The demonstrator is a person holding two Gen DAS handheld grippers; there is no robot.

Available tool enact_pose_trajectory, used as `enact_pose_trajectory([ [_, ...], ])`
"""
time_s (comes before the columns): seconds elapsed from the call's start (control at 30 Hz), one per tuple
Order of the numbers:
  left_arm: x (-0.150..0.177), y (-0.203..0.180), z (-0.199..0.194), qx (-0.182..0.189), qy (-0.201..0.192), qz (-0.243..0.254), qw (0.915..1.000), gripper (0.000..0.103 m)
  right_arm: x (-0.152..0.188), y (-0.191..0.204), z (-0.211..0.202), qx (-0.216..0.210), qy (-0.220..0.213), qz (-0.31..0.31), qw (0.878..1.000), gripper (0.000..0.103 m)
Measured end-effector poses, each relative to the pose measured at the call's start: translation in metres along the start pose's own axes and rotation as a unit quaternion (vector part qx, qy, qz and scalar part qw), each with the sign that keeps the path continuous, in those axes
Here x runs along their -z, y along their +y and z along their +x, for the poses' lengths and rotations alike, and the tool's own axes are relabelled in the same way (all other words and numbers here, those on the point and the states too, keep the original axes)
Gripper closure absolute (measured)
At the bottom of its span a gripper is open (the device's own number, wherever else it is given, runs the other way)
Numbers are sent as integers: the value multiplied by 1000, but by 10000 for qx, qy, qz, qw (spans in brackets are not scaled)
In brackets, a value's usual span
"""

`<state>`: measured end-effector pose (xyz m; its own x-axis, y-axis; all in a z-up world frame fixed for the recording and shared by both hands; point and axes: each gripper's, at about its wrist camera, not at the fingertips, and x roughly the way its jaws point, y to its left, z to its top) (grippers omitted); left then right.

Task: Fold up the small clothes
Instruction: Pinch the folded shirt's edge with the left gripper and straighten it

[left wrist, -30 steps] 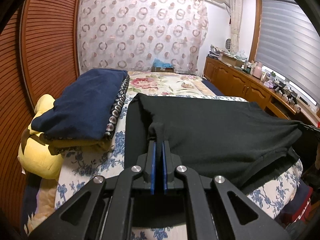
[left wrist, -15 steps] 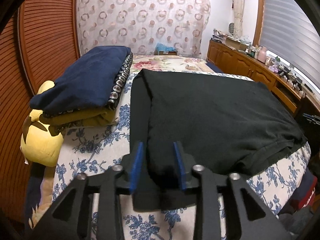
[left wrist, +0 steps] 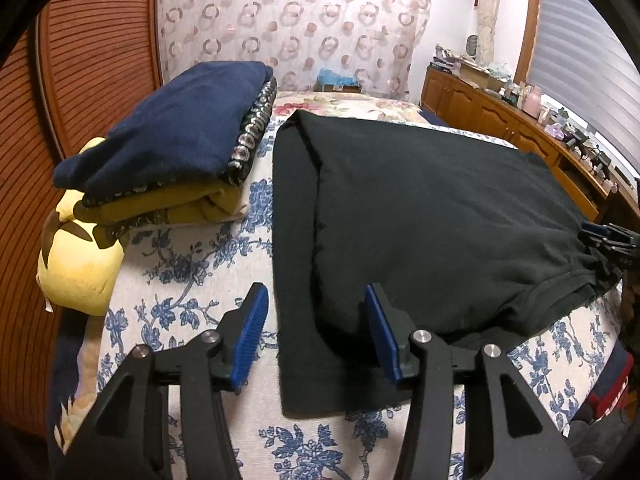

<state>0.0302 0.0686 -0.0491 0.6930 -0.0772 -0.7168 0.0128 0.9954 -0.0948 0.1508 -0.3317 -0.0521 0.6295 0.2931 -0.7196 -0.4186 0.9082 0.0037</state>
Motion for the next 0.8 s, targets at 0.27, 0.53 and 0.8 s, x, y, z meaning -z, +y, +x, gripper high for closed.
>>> enact_pose_trajectory([
  [0.27, 5, -4, 9, 51, 168, 8, 9998, 54, 6, 6, 11, 98, 213, -205, 9995, 51],
  [0.53, 7, -8, 11, 3, 189, 83, 9998, 53, 6, 4, 12, 71, 209, -156, 9996, 50],
  [0.8, 6, -8, 12, 282, 189, -40, 9994, 53, 6, 4, 12, 72, 202, -148, 9997, 50],
])
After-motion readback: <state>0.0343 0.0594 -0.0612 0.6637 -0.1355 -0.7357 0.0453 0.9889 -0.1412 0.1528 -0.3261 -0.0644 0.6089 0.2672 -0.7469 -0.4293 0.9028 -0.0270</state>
